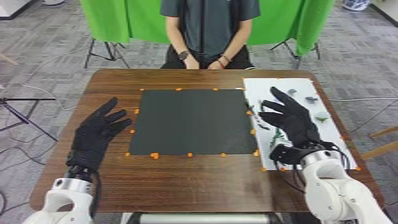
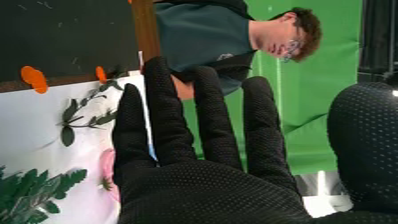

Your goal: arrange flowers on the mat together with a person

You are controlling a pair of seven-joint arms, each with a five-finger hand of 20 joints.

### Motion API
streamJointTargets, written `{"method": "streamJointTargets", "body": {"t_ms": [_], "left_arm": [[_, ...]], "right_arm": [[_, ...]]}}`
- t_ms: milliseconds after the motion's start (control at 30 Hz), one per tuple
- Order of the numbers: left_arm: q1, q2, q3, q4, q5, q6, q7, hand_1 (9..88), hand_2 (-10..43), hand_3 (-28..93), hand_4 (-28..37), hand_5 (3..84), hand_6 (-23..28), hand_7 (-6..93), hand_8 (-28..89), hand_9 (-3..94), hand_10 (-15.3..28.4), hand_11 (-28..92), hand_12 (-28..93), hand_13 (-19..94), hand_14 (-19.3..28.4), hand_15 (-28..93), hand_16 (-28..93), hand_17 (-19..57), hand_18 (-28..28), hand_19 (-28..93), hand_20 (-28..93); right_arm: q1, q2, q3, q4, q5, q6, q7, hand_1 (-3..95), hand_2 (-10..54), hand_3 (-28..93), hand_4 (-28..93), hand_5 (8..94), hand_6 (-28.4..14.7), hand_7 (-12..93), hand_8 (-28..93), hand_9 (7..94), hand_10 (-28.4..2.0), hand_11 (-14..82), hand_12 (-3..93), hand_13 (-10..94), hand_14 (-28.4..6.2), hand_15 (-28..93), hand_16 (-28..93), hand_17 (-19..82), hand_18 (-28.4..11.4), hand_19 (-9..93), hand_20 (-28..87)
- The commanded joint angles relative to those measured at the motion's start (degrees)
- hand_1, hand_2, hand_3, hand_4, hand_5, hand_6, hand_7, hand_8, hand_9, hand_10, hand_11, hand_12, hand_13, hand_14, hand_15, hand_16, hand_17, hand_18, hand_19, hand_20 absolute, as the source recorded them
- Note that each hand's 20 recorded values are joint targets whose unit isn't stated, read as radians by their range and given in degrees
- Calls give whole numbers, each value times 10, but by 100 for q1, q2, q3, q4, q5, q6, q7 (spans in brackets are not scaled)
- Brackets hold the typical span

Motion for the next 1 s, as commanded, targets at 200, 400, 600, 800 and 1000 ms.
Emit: {"method": "streamJointTargets", "body": {"t_ms": [200, 400, 600, 800, 1000], "left_arm": [[79, -107, -23, 6, 35, -21, -148, 208, 68, 767, -283, 359, 57, 91, -83, 354, 182, 209, 87, 274, 270, 446, -72, -85, 255, 506, 143], [104, -120, -37, -8, 43, -22, -176, 209, 69, 767, -283, 359, 56, 91, -84, 354, 182, 209, 87, 274, 271, 448, -72, -85, 255, 506, 143], [96, -97, -18, -1, 35, -9, -123, 209, 69, 766, -283, 359, 56, 92, -84, 354, 182, 209, 86, 274, 271, 447, -73, -85, 255, 506, 144], [92, -57, 6, 2, 5, 19, -65, 209, 69, 767, -283, 359, 56, 92, -84, 354, 182, 210, 86, 274, 271, 447, -73, -85, 255, 506, 144], [87, -17, 29, 5, -20, 57, -11, 209, 69, 766, -283, 359, 56, 93, -84, 354, 182, 210, 86, 275, 270, 448, -73, -85, 254, 506, 143]], "right_arm": [[-111, 34, -16, -58, -41, -8, 44, 156, 89, 766, -283, 357, 54, 125, -117, 437, -114, 85, 135, 359, -182, 300, 144, 21, -201, 472, 187], [-116, 32, -8, -60, -53, -22, 61, 156, 89, 765, -283, 357, 54, 124, -118, 437, -114, 85, 135, 359, -181, 299, 144, 21, -201, 473, 187], [-93, 55, -19, -52, -47, -18, 46, 156, 89, 766, -283, 357, 54, 125, -118, 437, -115, 85, 135, 359, -181, 298, 144, 21, -201, 473, 187], [-65, 122, -10, -43, -51, -46, 31, 157, 89, 765, -283, 357, 54, 125, -117, 438, -116, 87, 135, 359, -182, 299, 145, 21, -201, 473, 187], [-34, 148, -6, -32, -49, -59, 30, 157, 89, 765, -283, 358, 54, 126, -118, 437, -114, 86, 134, 359, -182, 299, 144, 21, -201, 473, 187]]}}
